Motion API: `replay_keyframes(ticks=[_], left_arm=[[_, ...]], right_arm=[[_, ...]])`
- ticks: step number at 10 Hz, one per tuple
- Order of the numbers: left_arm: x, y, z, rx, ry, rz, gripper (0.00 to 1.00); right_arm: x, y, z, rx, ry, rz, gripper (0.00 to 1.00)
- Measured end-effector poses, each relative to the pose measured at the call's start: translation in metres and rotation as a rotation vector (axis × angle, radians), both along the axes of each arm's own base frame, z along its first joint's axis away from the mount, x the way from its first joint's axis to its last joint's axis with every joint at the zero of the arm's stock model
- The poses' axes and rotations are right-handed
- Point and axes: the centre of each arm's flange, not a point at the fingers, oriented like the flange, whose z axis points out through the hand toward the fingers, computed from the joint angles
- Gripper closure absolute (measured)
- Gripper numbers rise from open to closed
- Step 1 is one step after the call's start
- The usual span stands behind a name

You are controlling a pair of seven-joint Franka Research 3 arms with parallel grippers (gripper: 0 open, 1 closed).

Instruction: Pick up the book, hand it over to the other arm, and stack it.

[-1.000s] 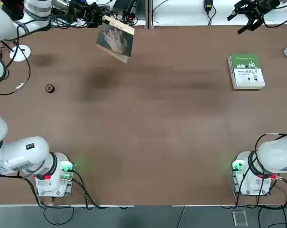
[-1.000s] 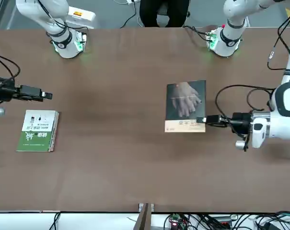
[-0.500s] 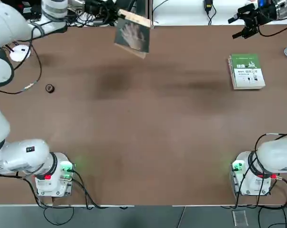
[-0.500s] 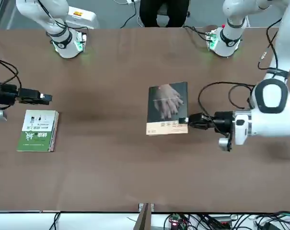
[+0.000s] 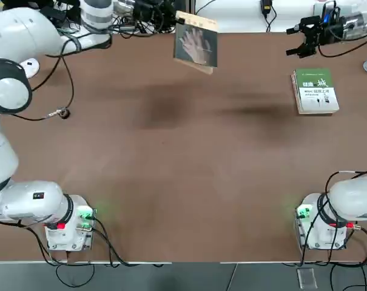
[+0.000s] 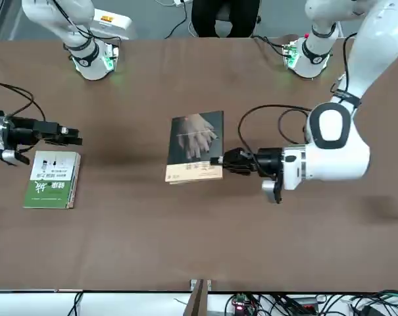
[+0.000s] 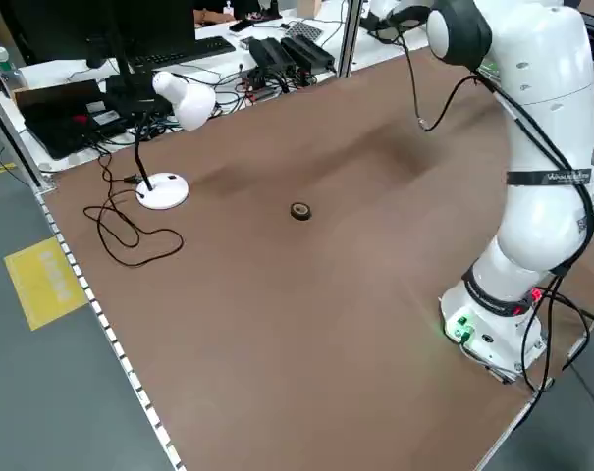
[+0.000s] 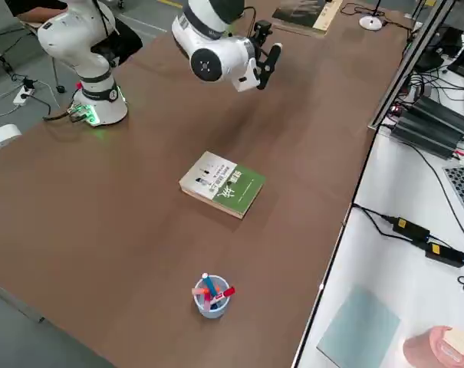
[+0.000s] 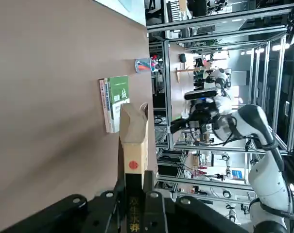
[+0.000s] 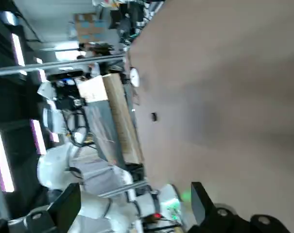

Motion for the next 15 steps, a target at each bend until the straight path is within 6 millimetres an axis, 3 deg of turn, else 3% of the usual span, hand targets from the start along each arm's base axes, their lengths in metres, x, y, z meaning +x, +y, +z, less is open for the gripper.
replay_keyframes(ticks=[5, 10, 15], left_arm=[[-0.005, -0.027, -0.007, -0.046, 0.033, 0.028, 0.99], [-0.01, -0.045, -0.014, -0.086, 0.071, 0.05, 0.99], [-0.011, -0.055, -0.023, -0.096, 0.071, 0.042, 0.99]], right_arm=[[-0.017, 0.016, -0.04, 0.068, 0.133, 0.012, 0.02], [-0.022, 0.024, -0.04, 0.104, 0.202, 0.051, 0.03], [-0.023, 0.036, -0.047, 0.11, 0.027, 0.117, 0.04]])
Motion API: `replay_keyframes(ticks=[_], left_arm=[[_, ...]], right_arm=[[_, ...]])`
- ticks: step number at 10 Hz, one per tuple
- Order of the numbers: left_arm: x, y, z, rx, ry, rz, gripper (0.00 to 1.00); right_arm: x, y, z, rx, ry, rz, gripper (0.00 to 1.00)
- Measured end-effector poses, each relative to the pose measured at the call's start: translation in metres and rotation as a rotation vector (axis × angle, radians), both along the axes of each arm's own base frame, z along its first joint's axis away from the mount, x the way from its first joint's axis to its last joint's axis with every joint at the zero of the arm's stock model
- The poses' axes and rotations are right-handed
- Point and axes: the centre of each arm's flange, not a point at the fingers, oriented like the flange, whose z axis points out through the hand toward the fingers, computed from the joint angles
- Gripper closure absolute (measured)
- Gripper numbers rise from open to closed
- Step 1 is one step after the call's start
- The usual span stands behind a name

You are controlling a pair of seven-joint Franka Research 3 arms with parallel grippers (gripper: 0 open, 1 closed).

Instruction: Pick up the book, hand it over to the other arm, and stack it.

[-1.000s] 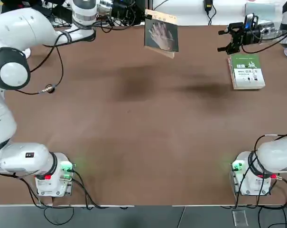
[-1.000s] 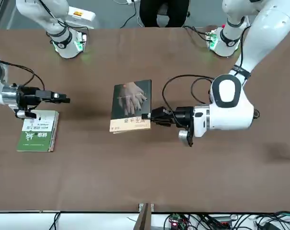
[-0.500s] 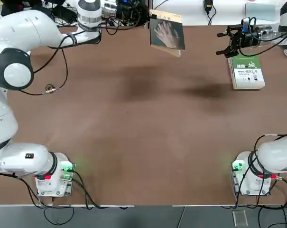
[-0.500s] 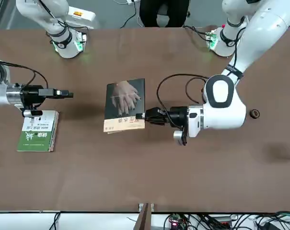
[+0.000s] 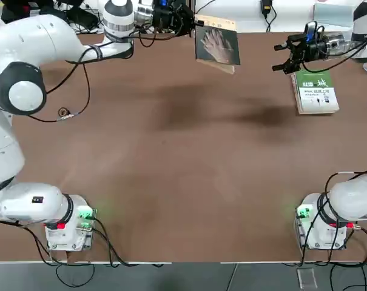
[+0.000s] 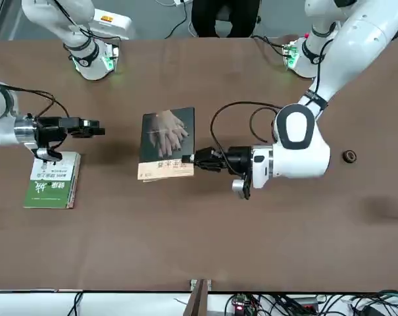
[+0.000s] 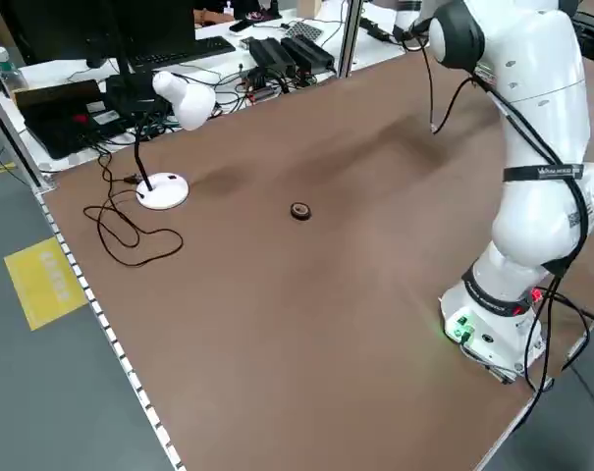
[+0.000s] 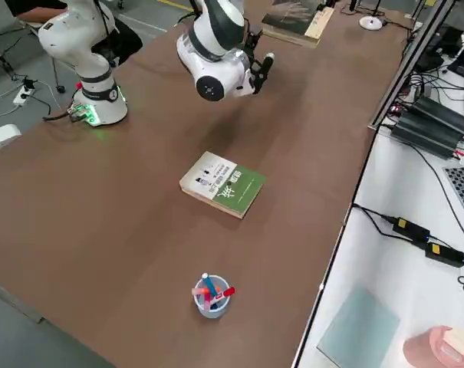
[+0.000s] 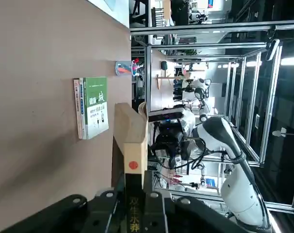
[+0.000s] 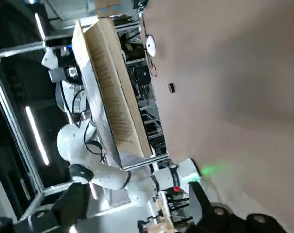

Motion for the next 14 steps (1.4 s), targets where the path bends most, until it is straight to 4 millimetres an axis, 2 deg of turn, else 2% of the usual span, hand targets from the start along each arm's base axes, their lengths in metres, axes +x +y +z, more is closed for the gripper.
replay_keyframes(ticks=[7, 14], left_arm=[[-0.001, -0.003, -0.001, 0.0, -0.002, -0.004, 0.99], [-0.001, -0.003, -0.002, 0.0, -0.001, -0.004, 0.99]], right_arm=[[0.002, 0.009, -0.009, 0.021, -0.043, 0.011, 0.04], [0.003, 0.055, -0.009, 0.084, -0.071, -0.004, 0.04]])
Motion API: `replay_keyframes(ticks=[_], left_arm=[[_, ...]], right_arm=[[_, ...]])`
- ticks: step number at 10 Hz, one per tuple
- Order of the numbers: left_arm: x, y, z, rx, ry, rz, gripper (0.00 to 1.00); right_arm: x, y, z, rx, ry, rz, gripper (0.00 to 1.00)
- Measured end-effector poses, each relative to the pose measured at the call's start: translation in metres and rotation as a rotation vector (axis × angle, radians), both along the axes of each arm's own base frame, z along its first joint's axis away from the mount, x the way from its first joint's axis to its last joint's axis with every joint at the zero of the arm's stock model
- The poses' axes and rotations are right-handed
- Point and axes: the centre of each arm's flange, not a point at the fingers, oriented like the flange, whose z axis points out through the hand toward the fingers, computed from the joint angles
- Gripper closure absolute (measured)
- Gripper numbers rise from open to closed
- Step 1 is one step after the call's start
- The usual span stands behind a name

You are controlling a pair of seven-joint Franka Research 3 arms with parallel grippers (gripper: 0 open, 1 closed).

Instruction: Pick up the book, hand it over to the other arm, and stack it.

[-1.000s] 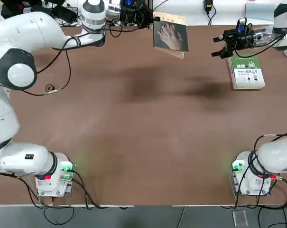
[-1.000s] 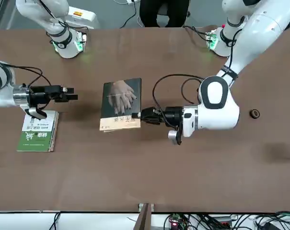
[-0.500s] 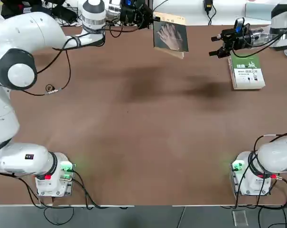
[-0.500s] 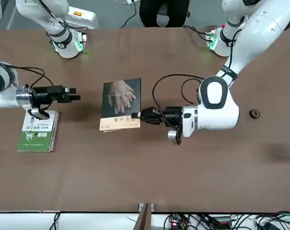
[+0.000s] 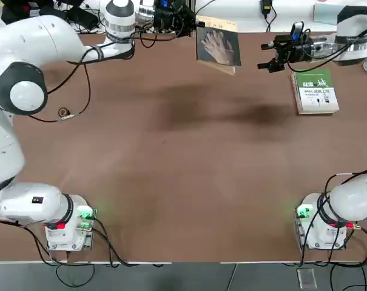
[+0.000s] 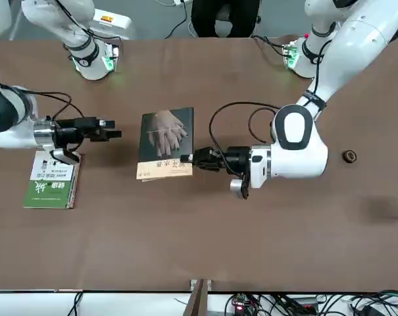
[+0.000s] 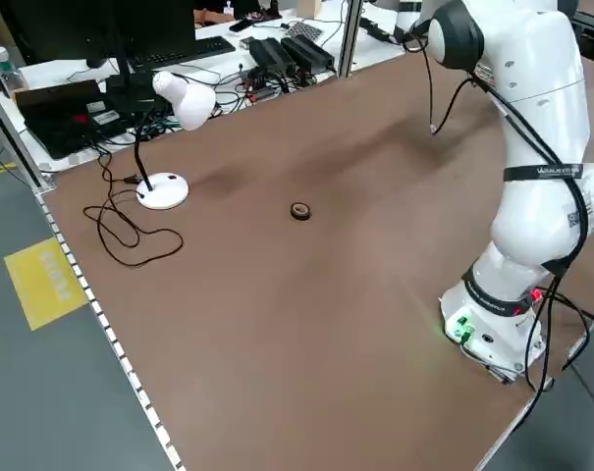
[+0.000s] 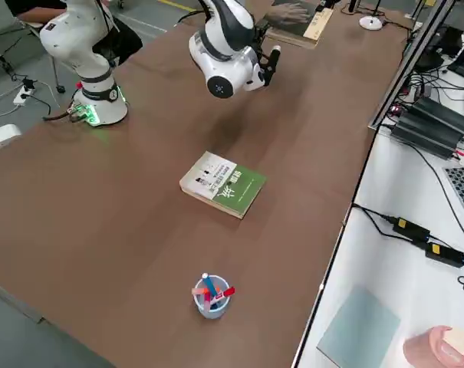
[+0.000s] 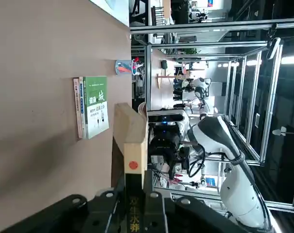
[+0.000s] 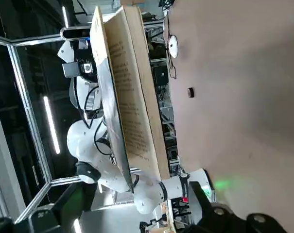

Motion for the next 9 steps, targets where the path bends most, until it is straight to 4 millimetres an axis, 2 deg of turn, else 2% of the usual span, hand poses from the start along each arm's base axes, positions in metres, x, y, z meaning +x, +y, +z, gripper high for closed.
replay_keyframes(ticks=[4, 9], left_arm=[[0.0, 0.0, 0.0, 0.0, -0.001, 0.001, 0.99], [0.001, 0.001, 0.0, 0.0, -0.001, 0.001, 0.99]], right_arm=[[0.003, 0.022, -0.019, 0.024, -0.022, -0.039, 0.04], [0.004, 0.058, -0.025, 0.059, -0.007, -0.091, 0.04]])
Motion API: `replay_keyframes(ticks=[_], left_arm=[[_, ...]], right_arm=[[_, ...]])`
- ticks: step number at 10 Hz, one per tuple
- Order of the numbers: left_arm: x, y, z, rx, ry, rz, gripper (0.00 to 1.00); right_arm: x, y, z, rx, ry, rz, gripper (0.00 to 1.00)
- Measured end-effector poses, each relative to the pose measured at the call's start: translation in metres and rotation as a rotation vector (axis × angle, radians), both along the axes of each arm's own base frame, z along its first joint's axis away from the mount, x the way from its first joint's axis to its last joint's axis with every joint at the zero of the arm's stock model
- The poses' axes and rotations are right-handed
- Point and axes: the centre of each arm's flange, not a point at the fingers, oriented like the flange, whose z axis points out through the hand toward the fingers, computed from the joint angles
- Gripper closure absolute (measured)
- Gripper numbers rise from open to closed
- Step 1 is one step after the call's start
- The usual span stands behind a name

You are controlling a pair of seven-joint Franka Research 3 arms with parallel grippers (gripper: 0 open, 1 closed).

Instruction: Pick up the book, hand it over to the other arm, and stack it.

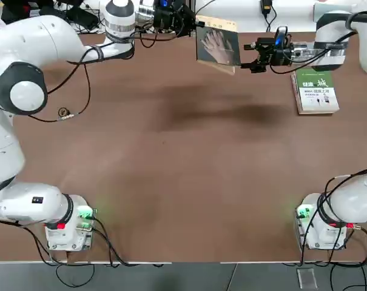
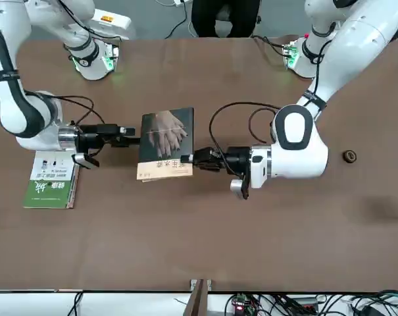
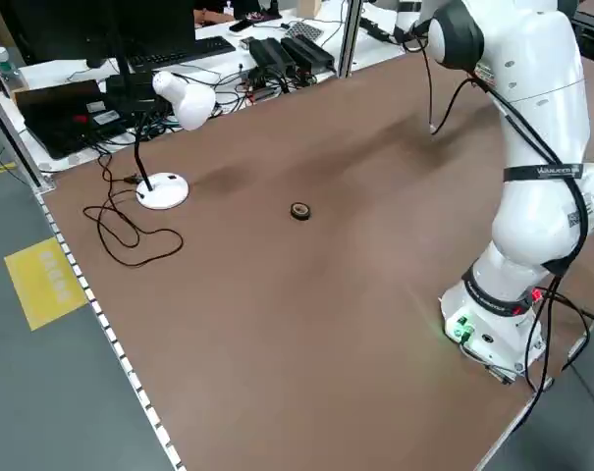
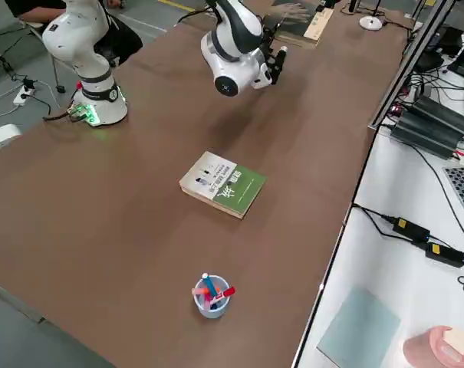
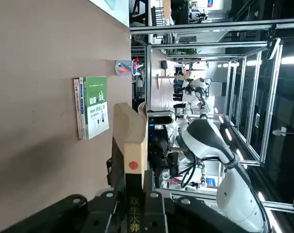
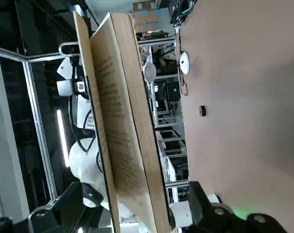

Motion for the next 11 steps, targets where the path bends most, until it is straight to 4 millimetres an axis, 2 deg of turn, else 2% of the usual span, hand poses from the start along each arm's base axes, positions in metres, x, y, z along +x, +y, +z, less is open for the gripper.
replay_keyframes(ticks=[5, 11], left_arm=[[0.0, 0.0, -0.001, 0.0, 0.0, 0.0, 0.98], [0.0, 0.0, -0.001, 0.0, 0.0, 0.0, 0.97]], right_arm=[[-0.003, 0.018, 0.001, 0.014, 0.006, -0.005, 0.04], [-0.007, 0.049, 0.004, -0.019, -0.004, 0.006, 0.04]])
